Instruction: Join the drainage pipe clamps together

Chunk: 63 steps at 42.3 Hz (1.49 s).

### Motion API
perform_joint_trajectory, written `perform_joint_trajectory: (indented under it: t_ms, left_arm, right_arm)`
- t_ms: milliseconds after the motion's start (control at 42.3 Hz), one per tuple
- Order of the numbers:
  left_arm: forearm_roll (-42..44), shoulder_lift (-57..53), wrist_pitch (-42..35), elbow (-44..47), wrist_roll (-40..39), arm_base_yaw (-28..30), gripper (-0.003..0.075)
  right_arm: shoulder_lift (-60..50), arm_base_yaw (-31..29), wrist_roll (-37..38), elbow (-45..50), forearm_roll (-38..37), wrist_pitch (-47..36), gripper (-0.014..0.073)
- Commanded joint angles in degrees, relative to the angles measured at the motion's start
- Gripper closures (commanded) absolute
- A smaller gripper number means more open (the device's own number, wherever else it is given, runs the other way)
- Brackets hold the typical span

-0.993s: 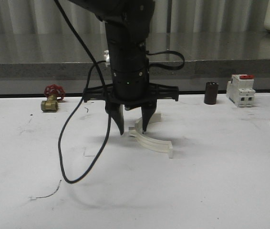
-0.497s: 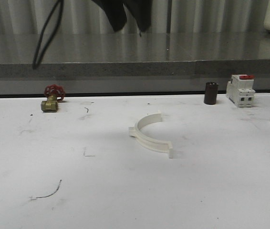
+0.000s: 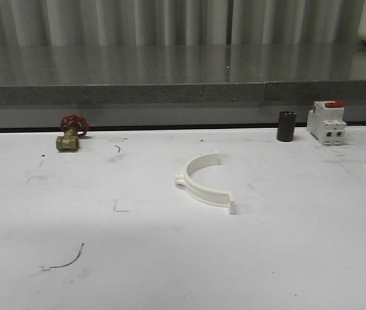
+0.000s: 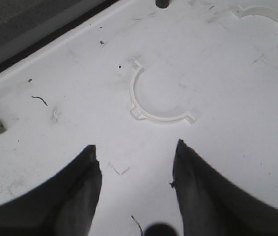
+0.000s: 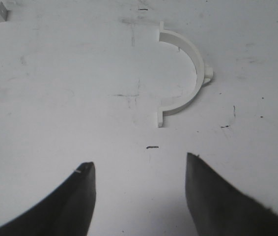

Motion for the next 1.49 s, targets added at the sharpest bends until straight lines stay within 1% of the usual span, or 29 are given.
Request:
perform_joint_trajectory:
  t_ms: [0,213,378,520,567,757,875,1017,1111,1206,1466]
  left_arm:
    - [-1.15,-7.13,-4.99,4.33,0.03,0.06,0.0384]
    - [-1.15,-18.03,-5.26,15.69,0.03,0.06,0.0384]
    - [-1.15,-25.62,-5.34,22.36,-0.17,0.06,0.0384]
    - [-1.15,-31.34,-5.34,26.29,-3.82,0.06,0.0384]
    - [-1.15,-33.19,-5.20,27.72,-3.96,0.06,0.0384]
    - [0.13,-38.15,-5.07,30.91,-3.96,0.06,0.0384]
    - [0.35,-38.92,-4.62,31.27,-3.96,0.06,0.0384]
    - [0.35,-38.92,-4.08,31.27,-3.96,0.06,0.0384]
    - [0.35,-38.92,-4.08,31.27,-3.96,0.06,0.0384]
    - [0.35,-38.92,-4.08,31.27,-3.96,0.06,0.0384]
    - [0.35,-38.92,-4.08,31.27,-3.96,0.06,0.0384]
  right_arm:
    - [0.01,-0.25,-0.14,-1.56,-0.90,-2.95,0.0154]
    - [0.01,-0.25,-0.14,-1.56,-0.90,-2.95,0.0154]
    - [0.01,-0.25,-0.14,-1.56,-0.90,-2.95,0.0154]
    - [0.01,-0.25,-0.14,-1.56,-0.90,-2.95,0.0154]
    - [0.01,-0.25,-0.14,-1.56,-0.90,-2.95,0.0154]
    - [0.01,-0.25,-0.14,-1.56,-0.85,-3.09,0.0154]
    - [0.01,-0.25,-0.14,-1.56,0.40,-3.20,0.0154]
    - [0.01,-0.25,-0.14,-1.87,0.00,-2.32,0.0154]
    - [0.47,-0.25,-0.14,-3.70,-1.81,0.50,0.0154]
    - [2.04,-0.25,-0.14,-6.75,-3.62,5.02,0.0154]
    - [10.23,-0.25,-0.14,-17.02,-3.40,17.72,0.0154]
